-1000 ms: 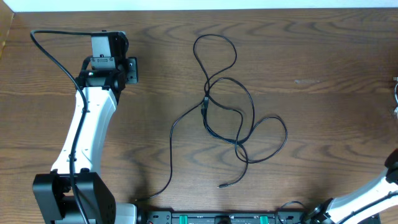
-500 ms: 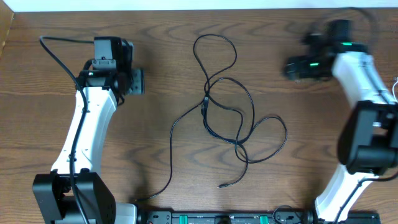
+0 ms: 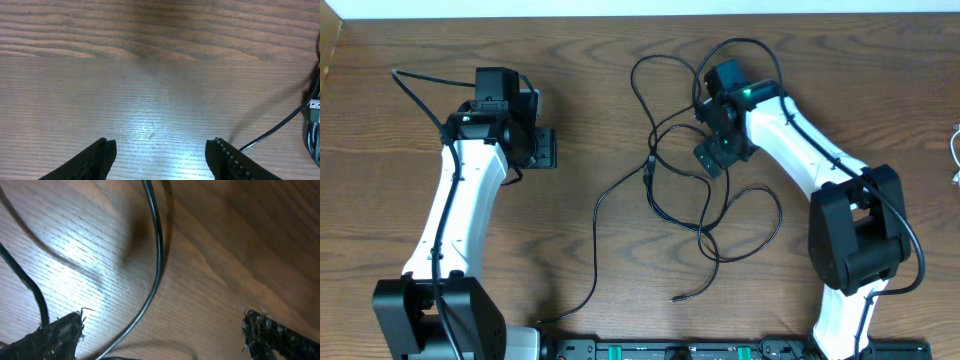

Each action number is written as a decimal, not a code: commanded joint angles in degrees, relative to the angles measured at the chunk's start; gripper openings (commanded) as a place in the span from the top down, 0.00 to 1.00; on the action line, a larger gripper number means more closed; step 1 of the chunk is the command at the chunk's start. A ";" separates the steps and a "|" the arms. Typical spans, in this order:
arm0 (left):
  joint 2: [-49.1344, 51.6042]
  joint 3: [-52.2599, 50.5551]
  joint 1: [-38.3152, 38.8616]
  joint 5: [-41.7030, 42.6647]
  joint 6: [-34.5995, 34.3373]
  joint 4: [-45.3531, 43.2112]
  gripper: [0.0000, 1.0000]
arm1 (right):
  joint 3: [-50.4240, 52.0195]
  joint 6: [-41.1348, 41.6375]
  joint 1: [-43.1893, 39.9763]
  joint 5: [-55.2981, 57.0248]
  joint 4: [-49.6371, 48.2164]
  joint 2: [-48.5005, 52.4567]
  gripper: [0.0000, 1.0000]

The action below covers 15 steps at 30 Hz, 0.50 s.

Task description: Untangle cables

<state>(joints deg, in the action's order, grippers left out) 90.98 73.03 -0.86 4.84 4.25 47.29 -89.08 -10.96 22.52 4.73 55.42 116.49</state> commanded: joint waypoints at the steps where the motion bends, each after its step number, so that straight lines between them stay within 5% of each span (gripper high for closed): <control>1: 0.33 0.24 0.07 0.72 -0.70 -0.24 0.37 | -0.15 2.08 0.15 3.39 0.31 -0.11 0.01; 5: 0.33 0.24 0.07 0.72 -0.70 -1.70 0.26 | -0.15 3.23 0.15 -0.31 0.07 -0.11 0.01; 15: 0.33 0.24 0.07 0.74 -0.70 -1.31 0.25 | -0.15 3.67 0.15 -7.89 -1.14 -0.11 0.01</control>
<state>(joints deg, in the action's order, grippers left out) 90.98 73.03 -0.86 5.28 4.05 45.87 -89.08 -8.34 22.63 1.37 54.33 116.49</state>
